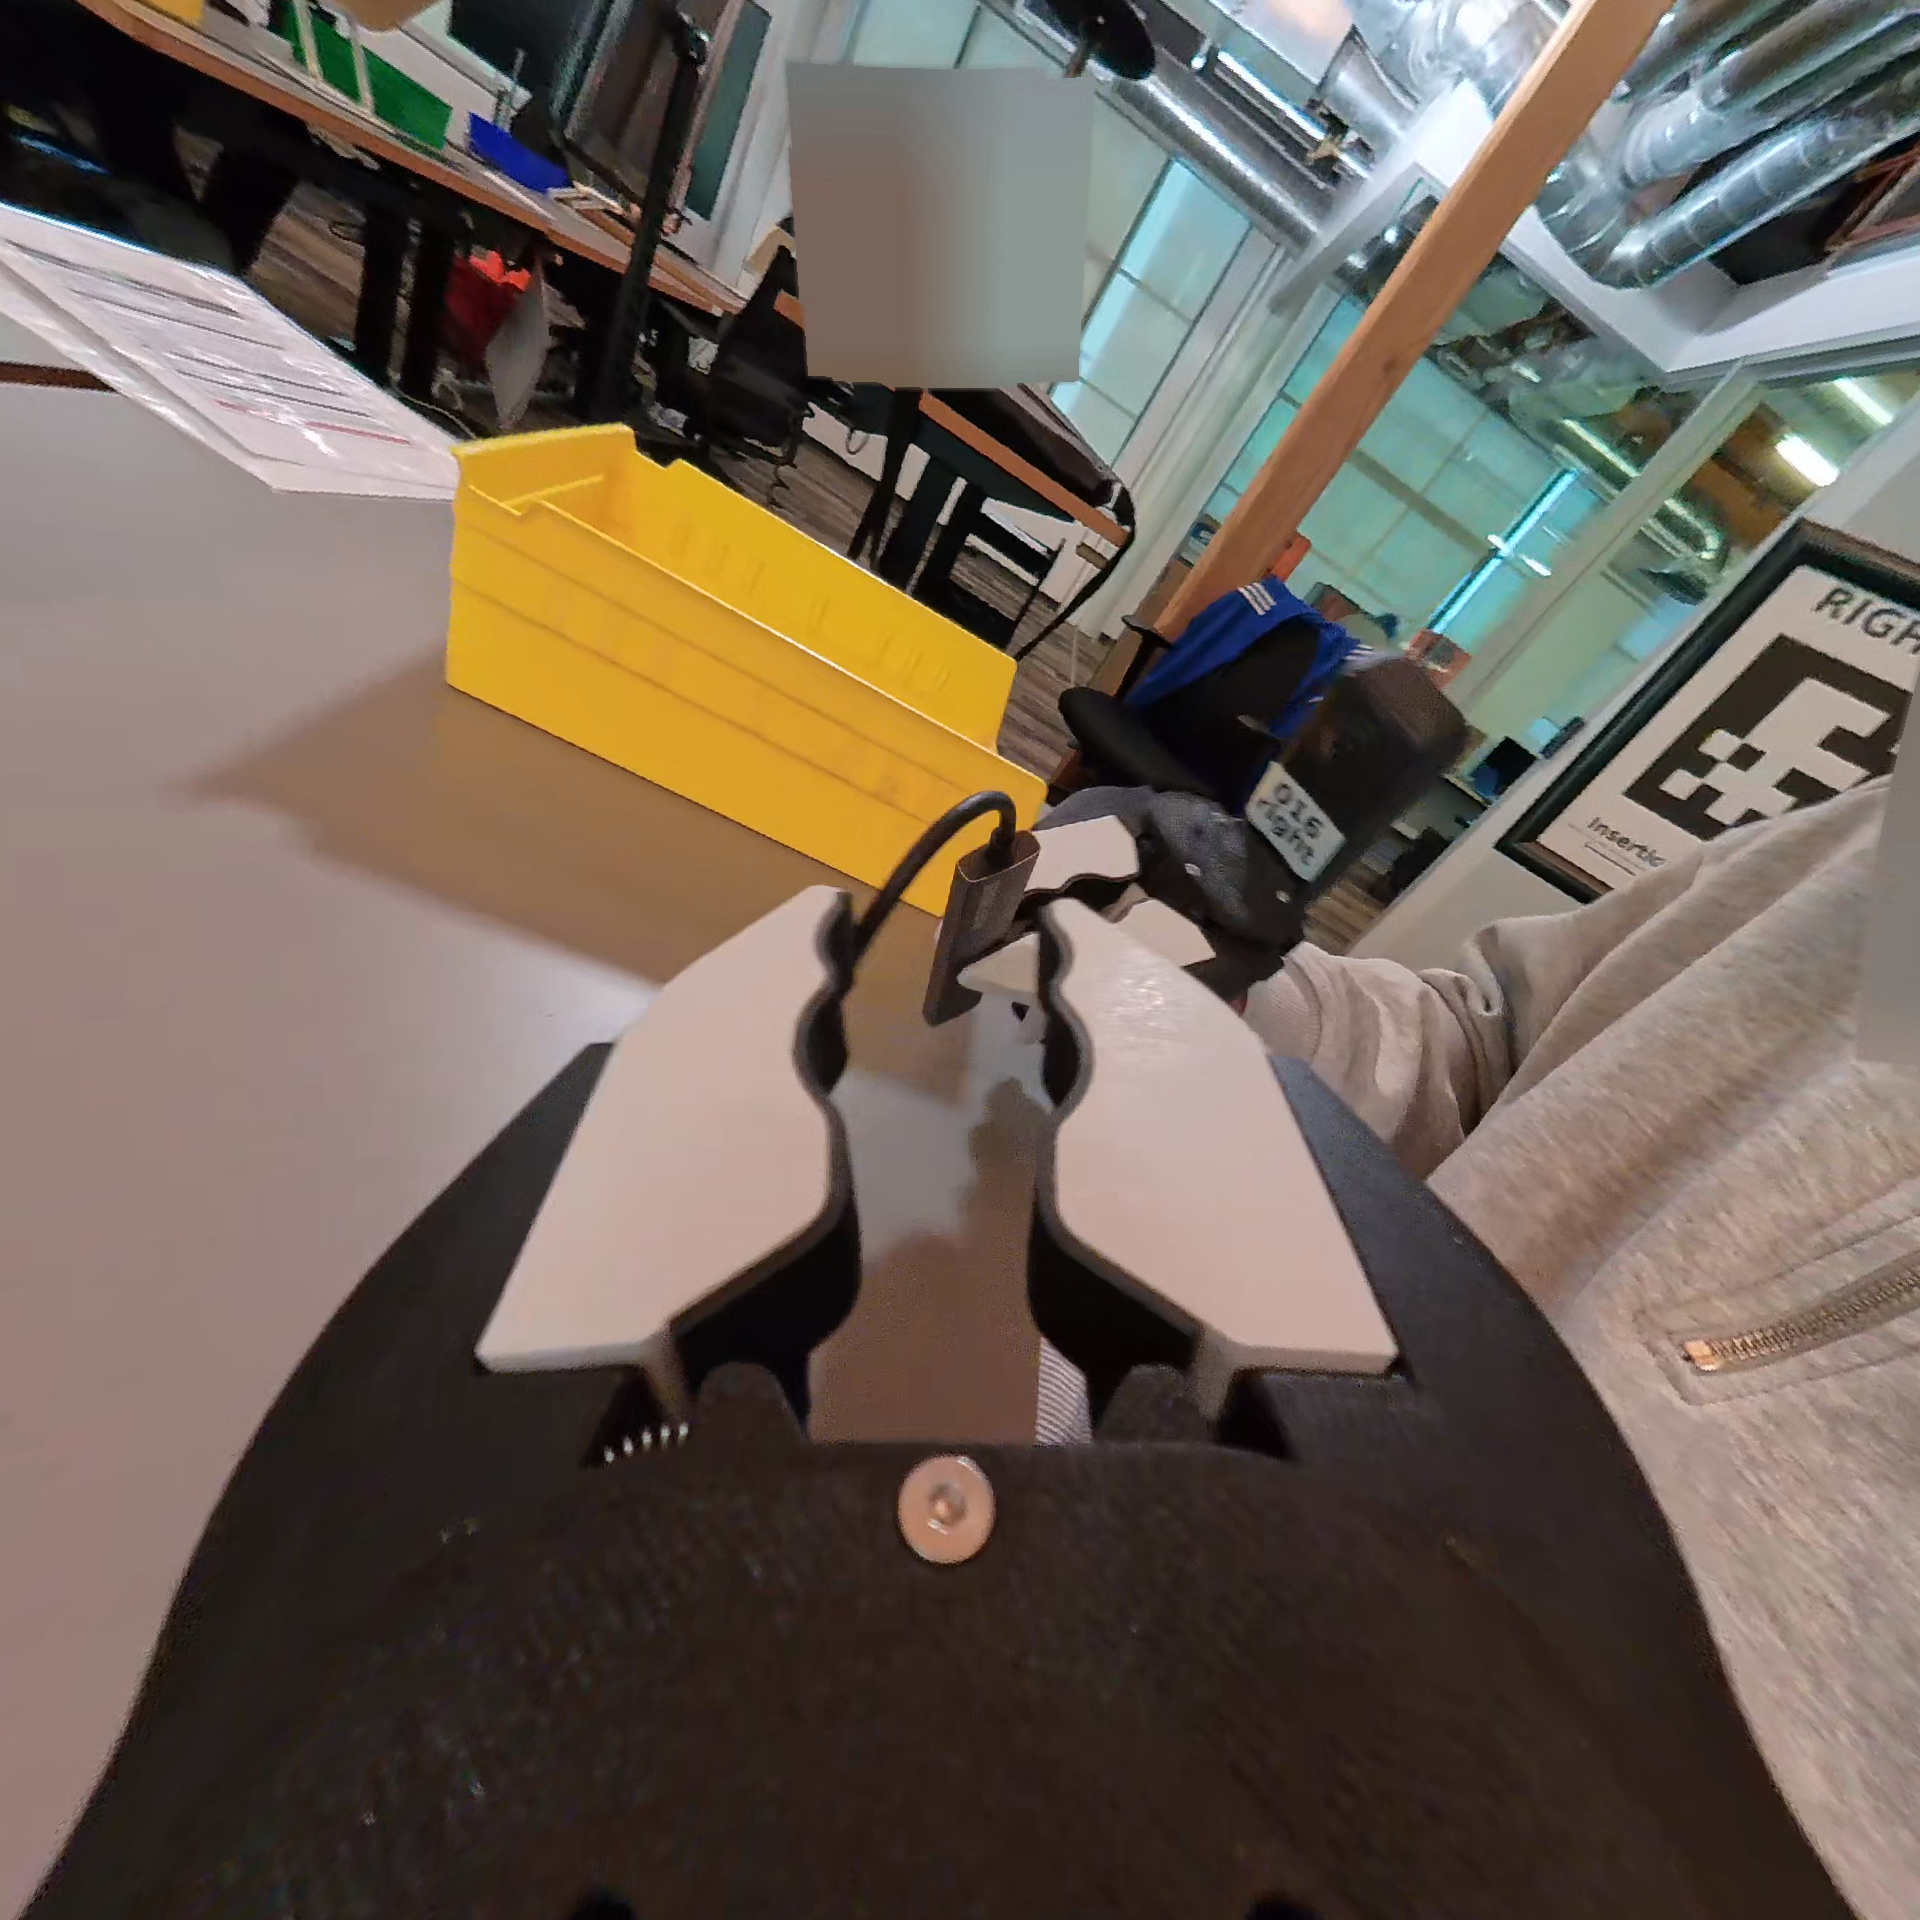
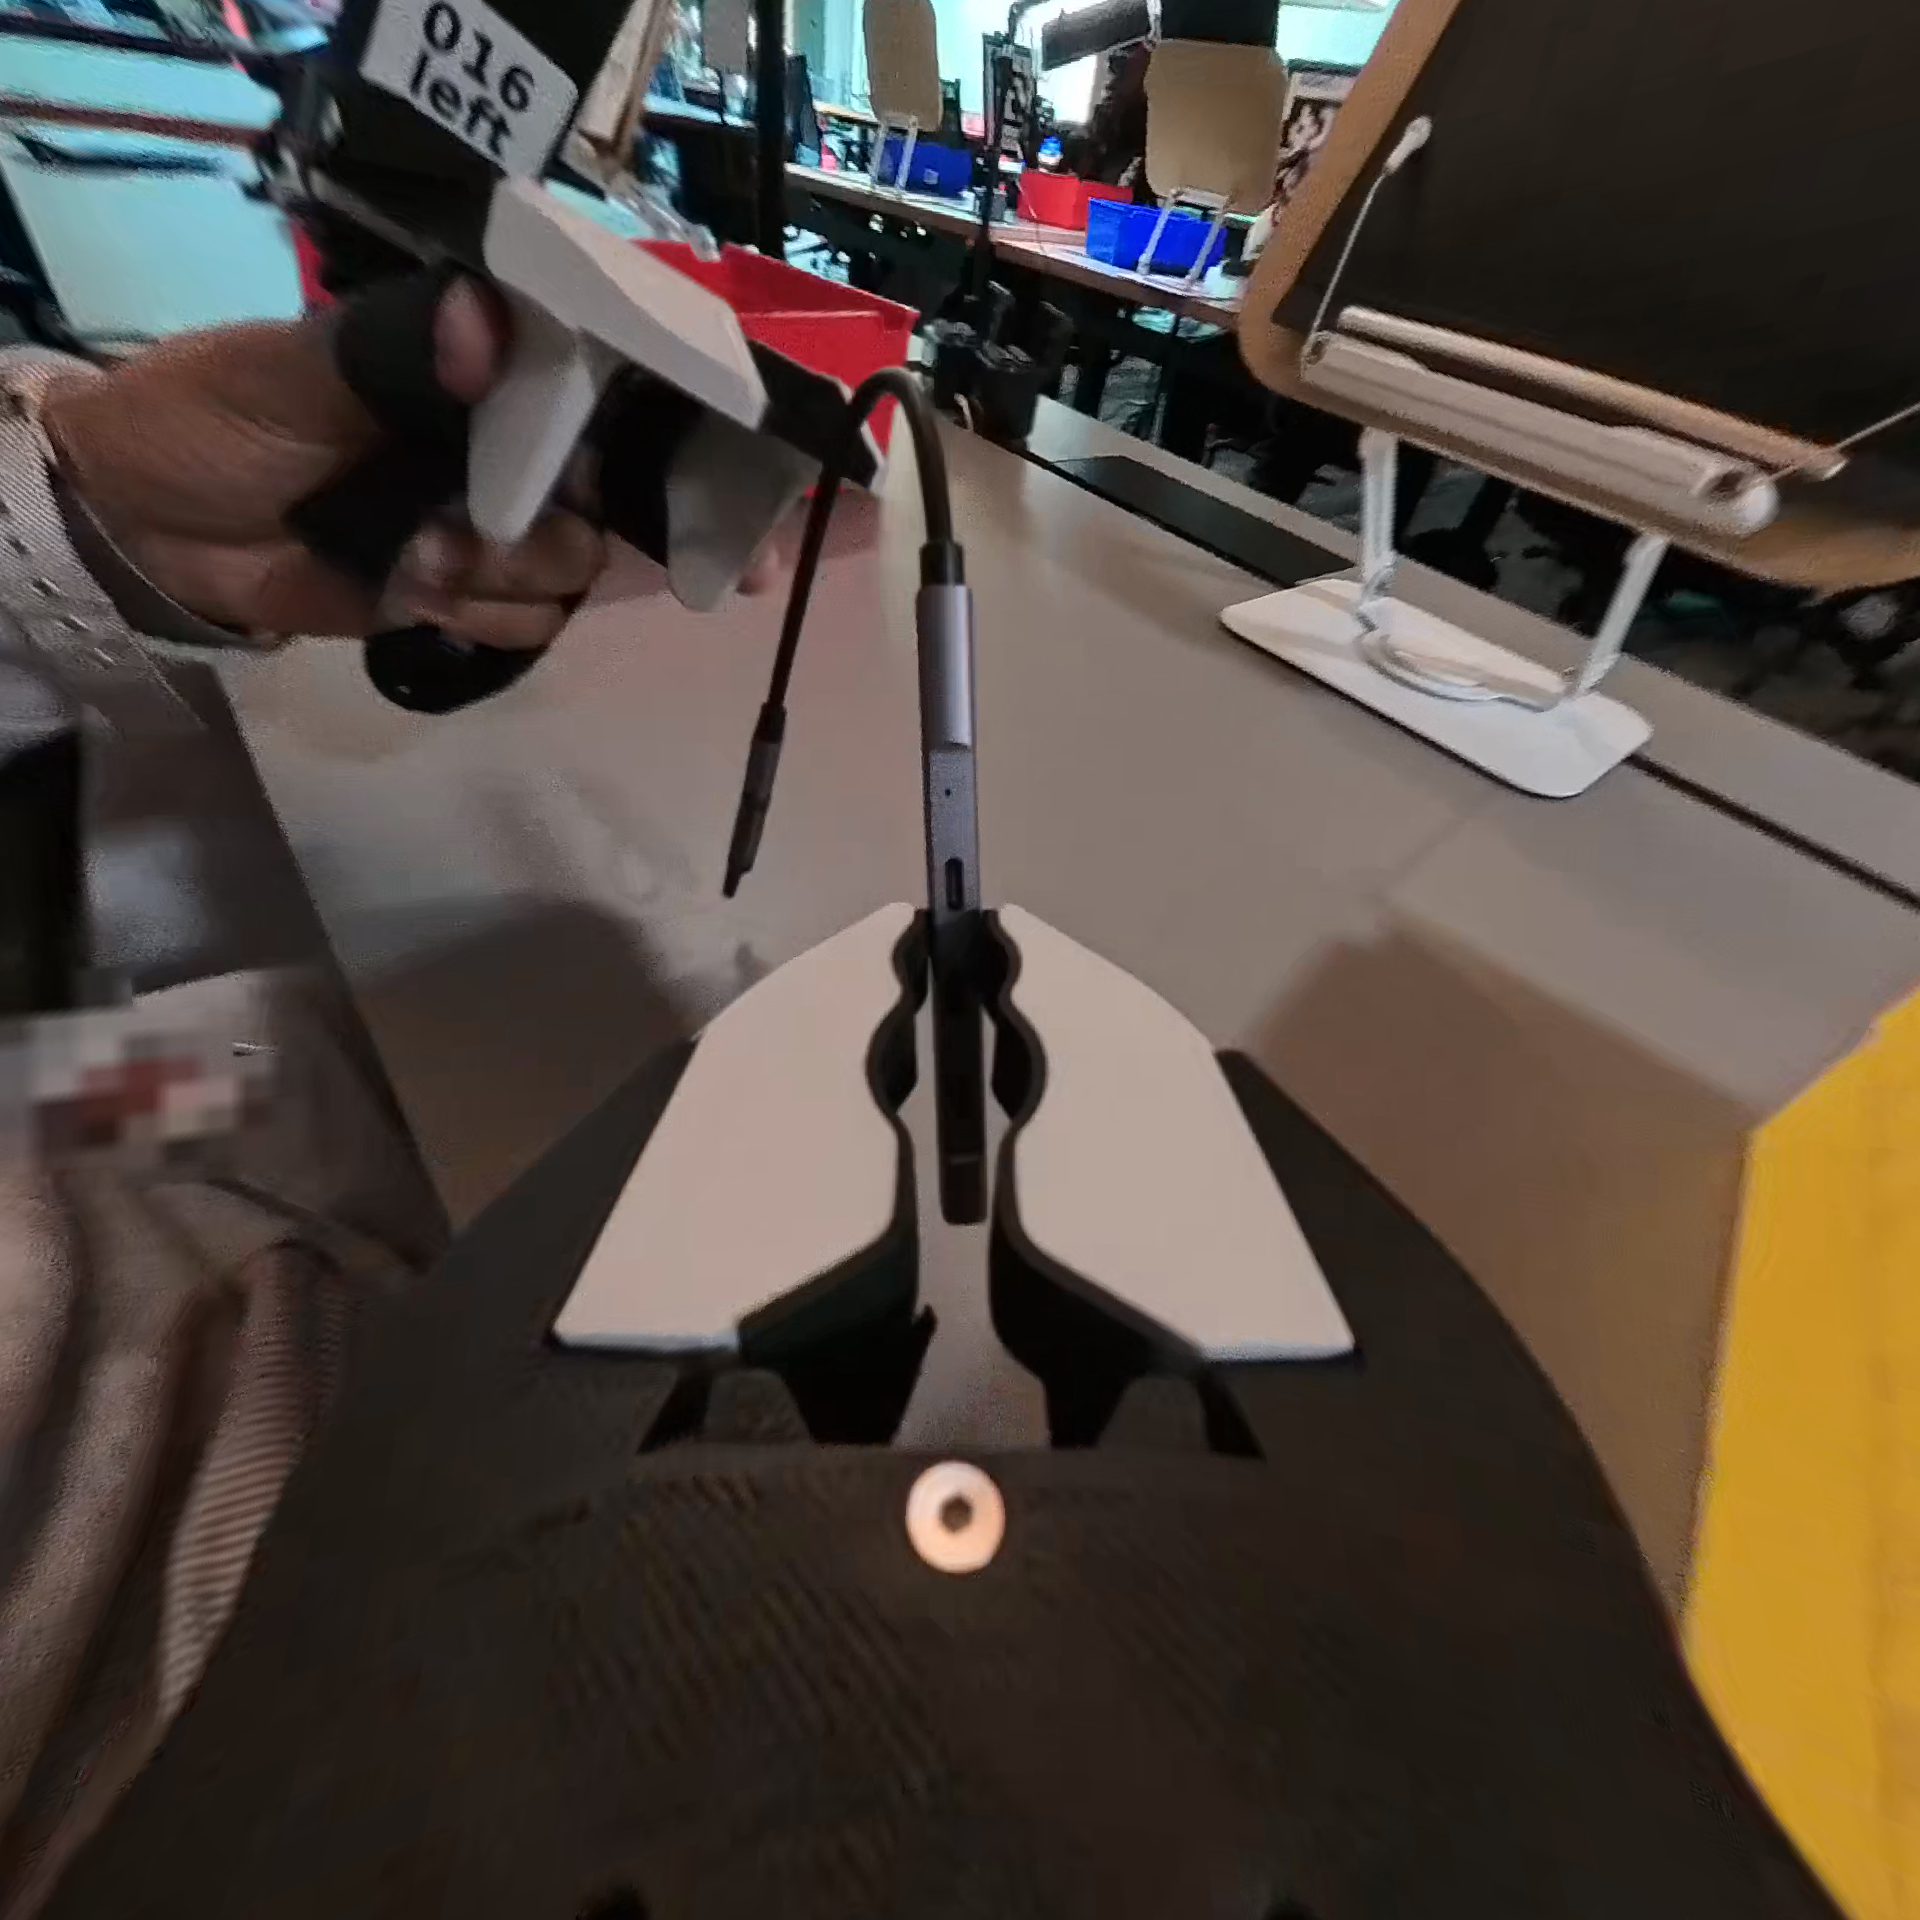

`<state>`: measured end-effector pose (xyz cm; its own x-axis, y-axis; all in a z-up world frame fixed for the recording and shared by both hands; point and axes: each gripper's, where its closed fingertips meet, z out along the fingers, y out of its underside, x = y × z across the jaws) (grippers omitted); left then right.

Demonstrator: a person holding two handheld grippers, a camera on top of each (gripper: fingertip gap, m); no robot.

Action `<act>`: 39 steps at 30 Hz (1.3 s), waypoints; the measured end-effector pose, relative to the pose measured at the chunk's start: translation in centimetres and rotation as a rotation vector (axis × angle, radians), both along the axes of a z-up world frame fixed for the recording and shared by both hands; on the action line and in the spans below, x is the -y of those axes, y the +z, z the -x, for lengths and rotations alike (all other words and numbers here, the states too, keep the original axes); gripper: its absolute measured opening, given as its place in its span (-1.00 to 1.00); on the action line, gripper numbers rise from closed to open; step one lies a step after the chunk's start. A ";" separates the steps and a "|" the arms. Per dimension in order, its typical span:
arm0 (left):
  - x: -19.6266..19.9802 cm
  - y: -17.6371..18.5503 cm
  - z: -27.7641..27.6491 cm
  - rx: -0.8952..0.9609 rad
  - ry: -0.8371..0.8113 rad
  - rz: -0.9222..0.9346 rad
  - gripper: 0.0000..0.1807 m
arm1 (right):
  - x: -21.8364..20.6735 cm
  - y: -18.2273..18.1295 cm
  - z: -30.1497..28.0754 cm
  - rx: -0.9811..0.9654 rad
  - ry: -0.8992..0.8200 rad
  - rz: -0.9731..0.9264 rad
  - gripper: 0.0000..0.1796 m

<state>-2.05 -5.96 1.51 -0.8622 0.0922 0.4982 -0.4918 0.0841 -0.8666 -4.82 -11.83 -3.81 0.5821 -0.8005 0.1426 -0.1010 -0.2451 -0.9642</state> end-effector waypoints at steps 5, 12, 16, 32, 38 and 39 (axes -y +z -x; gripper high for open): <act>0.2 0.8 0.1 0.166 0.065 -0.086 -0.21 | 2.2 0.7 -0.4 0.225 -0.164 0.438 -0.90; 2.4 -0.5 3.8 0.183 -0.079 -0.188 -0.10 | -0.5 -0.3 0.5 0.414 -0.078 0.810 -0.89; 2.3 -4.9 4.6 0.147 -0.165 -0.399 -0.08 | -2.1 -1.5 1.6 0.501 0.031 0.955 -0.89; 1.4 -10.0 8.2 -0.102 -0.456 -0.507 -0.74 | -1.9 -0.5 1.3 0.618 -0.009 0.927 -0.76; 2.2 -7.1 5.6 -0.356 -0.358 -0.240 -0.75 | 1.5 0.4 -0.6 0.322 -0.149 0.434 -0.43; 2.2 -6.6 5.1 -0.400 -0.342 -0.197 -0.75 | 1.8 0.3 -0.7 0.264 -0.150 0.336 -0.43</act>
<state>-7.15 -8.17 -5.13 -0.5399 0.2052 0.8164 -0.6953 0.4379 -0.5699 -4.10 -13.64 -3.48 0.3716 -0.7574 0.5369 0.0794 -0.5503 -0.8312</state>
